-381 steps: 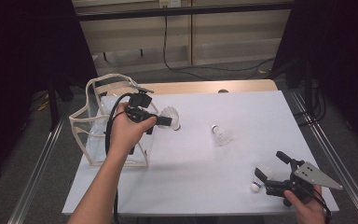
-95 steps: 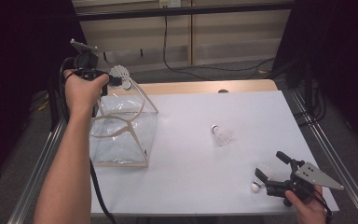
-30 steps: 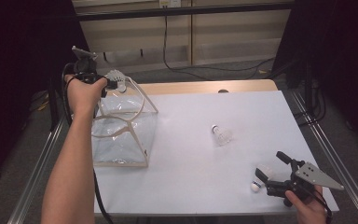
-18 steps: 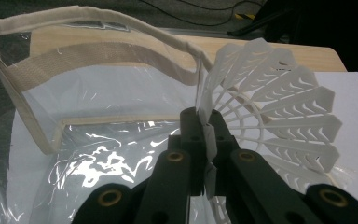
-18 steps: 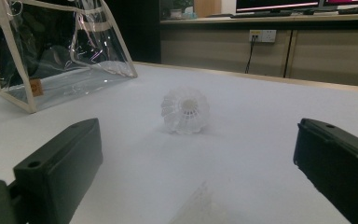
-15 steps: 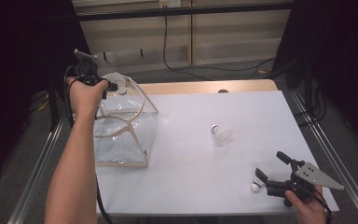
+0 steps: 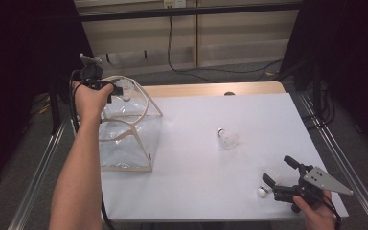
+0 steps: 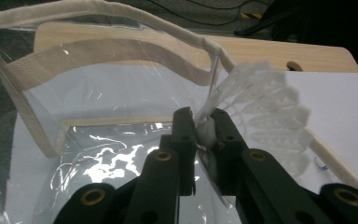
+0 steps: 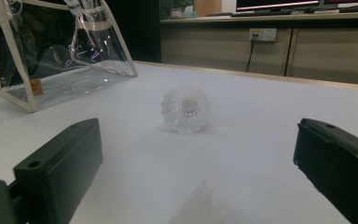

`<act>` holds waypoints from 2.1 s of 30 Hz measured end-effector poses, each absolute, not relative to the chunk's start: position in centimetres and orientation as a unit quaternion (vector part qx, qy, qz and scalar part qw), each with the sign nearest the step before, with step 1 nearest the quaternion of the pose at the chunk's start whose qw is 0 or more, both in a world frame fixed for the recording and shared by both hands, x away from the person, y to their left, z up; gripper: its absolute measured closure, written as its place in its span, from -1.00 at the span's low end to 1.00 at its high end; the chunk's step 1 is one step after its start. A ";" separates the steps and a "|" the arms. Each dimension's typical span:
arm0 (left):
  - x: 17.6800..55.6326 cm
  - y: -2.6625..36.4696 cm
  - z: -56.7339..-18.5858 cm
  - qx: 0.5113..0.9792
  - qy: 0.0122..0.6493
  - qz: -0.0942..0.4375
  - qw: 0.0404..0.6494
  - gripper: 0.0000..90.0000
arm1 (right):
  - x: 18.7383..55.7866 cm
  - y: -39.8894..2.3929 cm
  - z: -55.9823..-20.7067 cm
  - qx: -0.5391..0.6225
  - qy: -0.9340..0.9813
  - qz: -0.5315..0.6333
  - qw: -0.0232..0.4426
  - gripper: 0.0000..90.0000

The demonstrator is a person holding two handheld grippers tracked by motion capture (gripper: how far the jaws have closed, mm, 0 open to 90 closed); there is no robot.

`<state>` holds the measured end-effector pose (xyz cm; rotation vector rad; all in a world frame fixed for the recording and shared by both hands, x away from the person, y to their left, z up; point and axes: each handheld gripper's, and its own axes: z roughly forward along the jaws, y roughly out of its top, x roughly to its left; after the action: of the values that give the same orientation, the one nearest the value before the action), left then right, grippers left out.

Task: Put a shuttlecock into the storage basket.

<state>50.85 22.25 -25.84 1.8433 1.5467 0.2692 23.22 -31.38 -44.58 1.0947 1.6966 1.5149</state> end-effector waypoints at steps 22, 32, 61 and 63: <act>49.1 21.5 -24.5 0.720 0.569 0.077 0.390 0.45 | 23.2 -31.3 -44.5 0.409 0.643 0.570 0.306 -0.98; 48.2 20.3 -23.8 0.735 0.540 0.066 0.404 0.25 | 23.2 -31.3 -44.5 0.408 0.644 0.570 0.307 -0.98; 46.6 17.4 -22.8 0.767 0.479 0.035 0.425 -0.09 | 23.1 -31.3 -44.4 0.408 0.643 0.571 0.308 -0.98; 46.5 17.2 -22.6 0.768 0.476 0.035 0.427 -0.10 | 23.1 -31.3 -44.5 0.410 0.642 0.571 0.307 -0.98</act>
<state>46.51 17.21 -22.63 1.9191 1.1900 0.0868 23.13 -31.33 -44.46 1.0834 1.6978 1.5092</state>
